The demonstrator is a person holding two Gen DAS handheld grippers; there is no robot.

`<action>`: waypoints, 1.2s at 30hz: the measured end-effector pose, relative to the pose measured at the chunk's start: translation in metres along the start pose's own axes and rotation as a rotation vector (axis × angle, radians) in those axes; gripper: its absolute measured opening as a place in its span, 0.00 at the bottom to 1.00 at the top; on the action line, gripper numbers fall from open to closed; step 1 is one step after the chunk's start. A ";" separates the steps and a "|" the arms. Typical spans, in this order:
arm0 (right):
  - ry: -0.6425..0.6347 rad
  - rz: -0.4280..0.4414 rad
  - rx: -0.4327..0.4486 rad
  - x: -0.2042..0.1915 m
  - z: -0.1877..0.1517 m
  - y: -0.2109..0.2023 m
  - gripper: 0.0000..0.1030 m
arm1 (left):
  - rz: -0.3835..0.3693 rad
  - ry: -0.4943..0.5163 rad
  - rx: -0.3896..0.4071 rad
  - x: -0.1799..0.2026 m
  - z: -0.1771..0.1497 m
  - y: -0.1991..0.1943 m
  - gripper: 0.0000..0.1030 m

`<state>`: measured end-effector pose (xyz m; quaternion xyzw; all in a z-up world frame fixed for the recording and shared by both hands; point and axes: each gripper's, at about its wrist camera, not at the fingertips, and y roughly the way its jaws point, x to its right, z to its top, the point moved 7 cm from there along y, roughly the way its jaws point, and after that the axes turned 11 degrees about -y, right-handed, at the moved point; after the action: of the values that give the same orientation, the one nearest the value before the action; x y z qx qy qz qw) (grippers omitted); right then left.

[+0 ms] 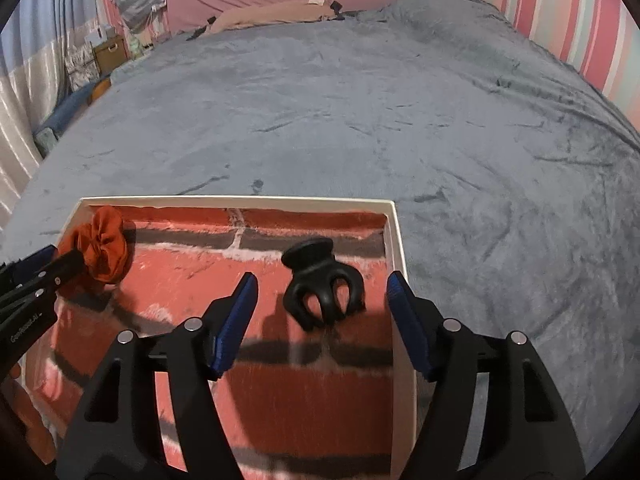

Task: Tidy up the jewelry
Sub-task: 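Open both tools to drop the scrunchie and claw clip into the tray, then move both tools back toward the remaining jewelry on the bed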

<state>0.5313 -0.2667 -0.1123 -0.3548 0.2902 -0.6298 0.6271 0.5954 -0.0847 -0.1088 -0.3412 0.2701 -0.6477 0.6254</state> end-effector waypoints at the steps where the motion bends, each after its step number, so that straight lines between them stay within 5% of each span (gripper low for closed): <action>1: 0.011 0.008 0.006 0.002 -0.004 -0.006 0.65 | -0.009 -0.002 0.008 -0.001 -0.003 -0.009 0.44; 14: 0.004 0.003 0.153 0.010 -0.042 -0.127 0.67 | -0.036 -0.008 0.163 -0.030 -0.030 -0.153 0.65; 19: -0.012 -0.017 0.195 0.004 -0.075 -0.168 0.69 | -0.038 -0.022 0.190 -0.047 -0.055 -0.199 0.65; 36: -0.034 -0.029 0.175 -0.016 -0.212 -0.206 0.70 | -0.060 -0.069 0.178 -0.082 -0.176 -0.253 0.67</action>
<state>0.2379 -0.2586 -0.0695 -0.3135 0.2180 -0.6557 0.6513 0.2990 0.0015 -0.0300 -0.3145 0.1792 -0.6754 0.6425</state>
